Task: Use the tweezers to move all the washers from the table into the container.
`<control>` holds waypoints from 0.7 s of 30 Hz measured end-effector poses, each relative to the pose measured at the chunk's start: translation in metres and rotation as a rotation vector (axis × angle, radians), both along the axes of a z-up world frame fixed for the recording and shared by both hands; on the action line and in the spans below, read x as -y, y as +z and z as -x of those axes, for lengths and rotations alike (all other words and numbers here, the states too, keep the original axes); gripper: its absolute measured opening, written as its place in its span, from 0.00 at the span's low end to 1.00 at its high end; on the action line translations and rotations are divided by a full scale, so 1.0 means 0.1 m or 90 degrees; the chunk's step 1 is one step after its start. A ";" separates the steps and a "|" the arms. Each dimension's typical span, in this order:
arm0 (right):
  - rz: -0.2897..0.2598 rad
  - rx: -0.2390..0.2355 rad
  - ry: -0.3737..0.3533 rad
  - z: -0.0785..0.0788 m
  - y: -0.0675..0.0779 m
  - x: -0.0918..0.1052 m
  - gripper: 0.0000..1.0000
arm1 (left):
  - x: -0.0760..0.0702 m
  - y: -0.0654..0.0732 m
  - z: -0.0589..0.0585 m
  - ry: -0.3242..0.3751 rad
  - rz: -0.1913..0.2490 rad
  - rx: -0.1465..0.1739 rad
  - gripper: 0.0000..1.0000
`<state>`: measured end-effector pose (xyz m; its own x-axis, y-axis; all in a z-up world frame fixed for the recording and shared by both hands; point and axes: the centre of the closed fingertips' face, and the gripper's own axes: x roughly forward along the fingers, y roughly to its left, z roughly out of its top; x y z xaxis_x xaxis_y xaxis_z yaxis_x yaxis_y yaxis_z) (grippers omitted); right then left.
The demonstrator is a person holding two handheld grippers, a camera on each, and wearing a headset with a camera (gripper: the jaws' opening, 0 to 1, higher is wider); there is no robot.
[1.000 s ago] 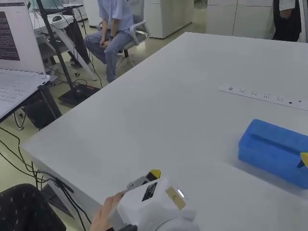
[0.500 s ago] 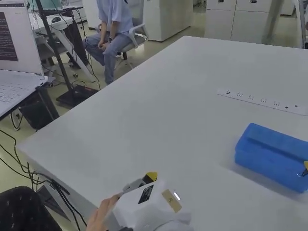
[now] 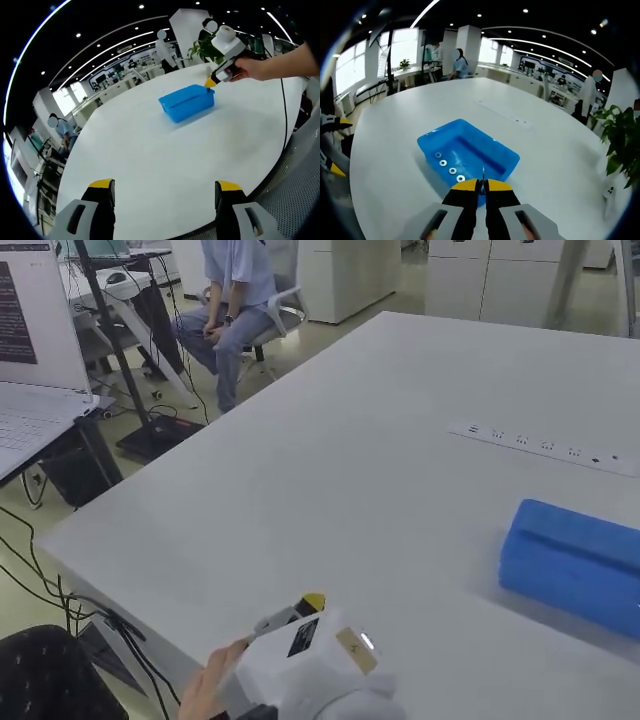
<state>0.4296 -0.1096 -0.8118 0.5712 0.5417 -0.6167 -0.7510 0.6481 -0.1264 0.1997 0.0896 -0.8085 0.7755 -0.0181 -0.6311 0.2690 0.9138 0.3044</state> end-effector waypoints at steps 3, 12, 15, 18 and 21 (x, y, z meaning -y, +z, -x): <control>-0.004 -0.001 -0.007 0.00 0.02 0.03 0.01 | 0.00 0.00 0.00 -0.001 0.000 0.000 0.84; -0.040 0.073 0.015 0.16 0.57 -0.07 0.02 | 0.00 0.01 -0.01 0.001 0.001 0.003 0.83; -0.037 0.085 0.040 0.29 0.68 -0.08 0.01 | -0.01 0.02 -0.01 0.002 0.002 0.007 0.83; -0.023 0.080 0.062 0.45 0.66 -0.08 0.01 | -0.01 0.03 -0.01 0.006 0.006 0.012 0.82; -0.014 0.075 0.073 0.60 0.65 -0.06 0.01 | -0.01 0.06 -0.02 0.005 0.009 0.020 0.83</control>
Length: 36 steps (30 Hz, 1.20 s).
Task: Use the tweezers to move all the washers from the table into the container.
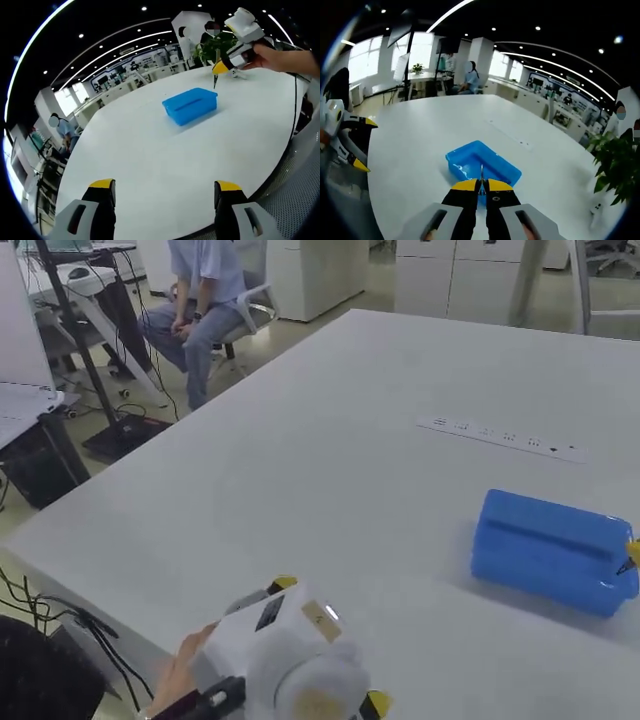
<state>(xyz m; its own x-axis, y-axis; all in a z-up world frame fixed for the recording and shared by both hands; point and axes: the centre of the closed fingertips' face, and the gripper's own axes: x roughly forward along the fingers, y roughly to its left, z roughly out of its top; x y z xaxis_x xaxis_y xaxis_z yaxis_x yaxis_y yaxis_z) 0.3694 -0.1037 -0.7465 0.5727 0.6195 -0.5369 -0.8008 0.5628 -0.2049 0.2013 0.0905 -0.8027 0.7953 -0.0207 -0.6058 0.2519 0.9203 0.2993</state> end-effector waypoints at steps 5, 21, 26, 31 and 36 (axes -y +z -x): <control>0.071 -0.045 0.042 0.29 -0.31 0.09 0.02 | 0.01 0.05 -0.01 0.000 0.010 0.017 0.83; 0.218 -0.079 0.148 0.59 -0.90 0.04 0.02 | -0.01 0.09 -0.02 0.008 0.007 0.031 0.84; 0.251 -0.075 0.210 0.56 -1.01 -0.14 0.02 | -0.04 0.11 -0.03 0.017 0.006 0.038 0.84; 0.298 -0.076 0.296 0.58 -1.16 -0.27 0.02 | -0.04 0.10 -0.03 0.017 0.006 0.036 0.84; 0.321 -0.105 0.350 0.63 -1.28 -0.35 0.02 | -0.04 0.09 -0.03 0.016 0.006 0.033 0.84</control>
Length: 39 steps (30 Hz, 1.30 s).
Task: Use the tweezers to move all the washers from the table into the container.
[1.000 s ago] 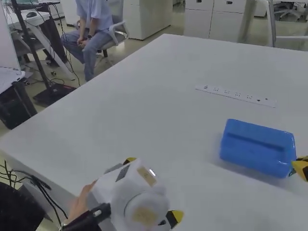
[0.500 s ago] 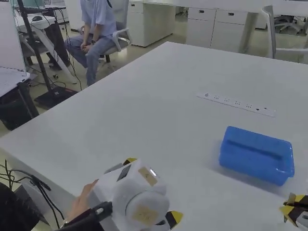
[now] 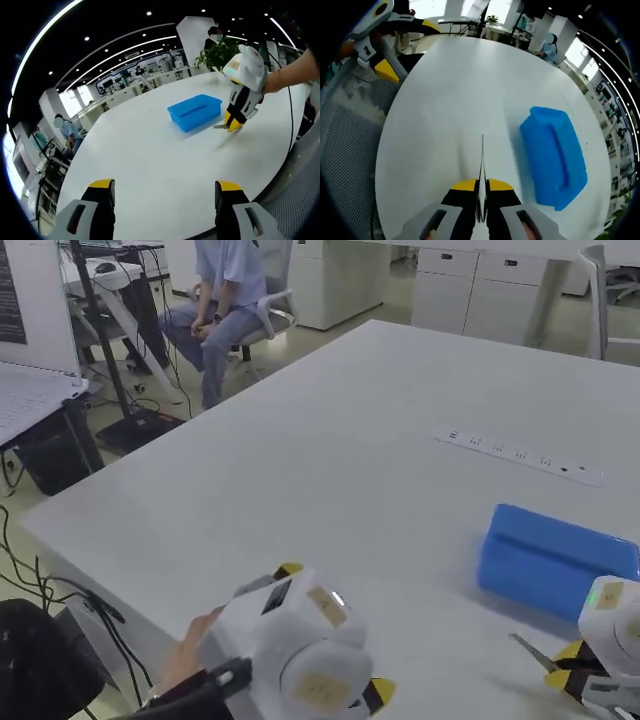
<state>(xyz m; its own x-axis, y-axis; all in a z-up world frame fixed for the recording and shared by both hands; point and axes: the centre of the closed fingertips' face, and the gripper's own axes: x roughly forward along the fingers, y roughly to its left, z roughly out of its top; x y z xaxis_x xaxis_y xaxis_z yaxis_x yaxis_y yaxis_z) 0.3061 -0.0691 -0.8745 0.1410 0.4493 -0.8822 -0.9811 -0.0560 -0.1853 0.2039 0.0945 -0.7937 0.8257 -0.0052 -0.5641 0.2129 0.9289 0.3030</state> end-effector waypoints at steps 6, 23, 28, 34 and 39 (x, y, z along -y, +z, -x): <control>0.021 -0.019 0.035 0.00 -0.08 0.00 0.02 | 0.00 -0.01 0.00 0.000 -0.001 -0.005 0.83; 0.031 0.003 0.079 0.10 -0.05 -0.07 0.10 | 0.05 -0.07 0.02 -0.013 -0.002 -0.025 0.84; -0.062 -0.001 -0.043 0.04 0.27 -0.08 0.13 | 0.12 -0.05 0.03 -0.020 0.043 -0.036 0.84; -0.217 -0.031 -0.241 0.08 0.78 0.07 0.22 | 0.15 0.11 0.01 0.002 0.143 -0.027 0.87; -0.352 -0.101 -0.386 0.24 1.13 0.30 0.28 | 0.18 0.30 -0.04 -0.019 0.145 -0.011 0.88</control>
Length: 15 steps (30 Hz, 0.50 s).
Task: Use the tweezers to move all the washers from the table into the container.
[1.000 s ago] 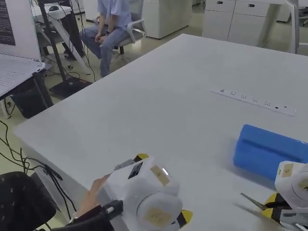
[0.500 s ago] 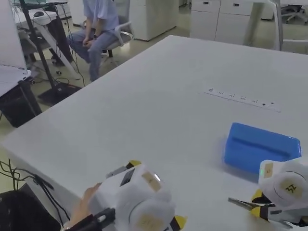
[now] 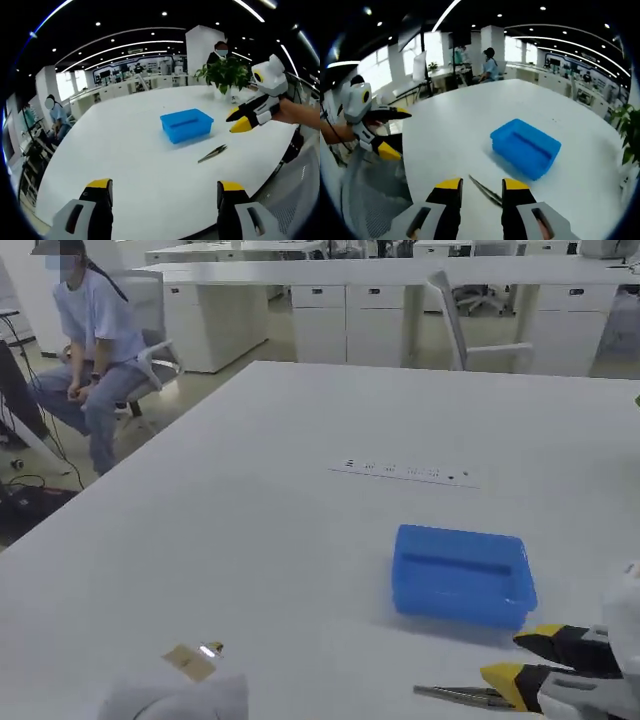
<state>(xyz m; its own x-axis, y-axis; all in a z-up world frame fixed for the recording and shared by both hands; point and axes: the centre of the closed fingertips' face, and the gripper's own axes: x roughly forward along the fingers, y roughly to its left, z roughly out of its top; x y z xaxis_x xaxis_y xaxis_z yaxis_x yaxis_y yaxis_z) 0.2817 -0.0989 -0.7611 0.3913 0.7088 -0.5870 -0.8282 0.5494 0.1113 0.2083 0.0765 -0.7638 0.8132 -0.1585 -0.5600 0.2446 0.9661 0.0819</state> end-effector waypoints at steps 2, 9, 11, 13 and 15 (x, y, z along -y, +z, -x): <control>-0.011 0.022 -0.032 0.04 0.10 0.12 0.31 | 0.00 0.05 -0.04 -0.004 0.002 0.001 0.89; -0.013 0.059 -0.110 0.24 0.27 0.30 0.42 | 0.03 0.32 -0.17 0.007 0.079 0.028 0.92; -0.025 0.061 -0.124 0.27 0.30 0.32 0.47 | 0.00 0.40 -0.20 0.017 0.081 0.040 0.95; -0.035 0.058 -0.141 0.30 0.32 0.35 0.57 | -0.03 0.49 -0.22 0.024 0.088 0.053 0.97; -0.027 0.063 -0.152 0.32 0.32 0.38 0.70 | -0.05 0.53 -0.24 0.026 0.093 0.057 0.99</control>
<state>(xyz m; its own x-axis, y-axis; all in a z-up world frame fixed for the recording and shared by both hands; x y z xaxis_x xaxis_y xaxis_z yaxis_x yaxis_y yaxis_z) 0.2499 -0.1372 -0.7295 0.6047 0.6124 -0.5093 -0.6838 0.7270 0.0623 0.2324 0.0811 -0.7107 0.8661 -0.1984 -0.4587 0.2023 0.9785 -0.0412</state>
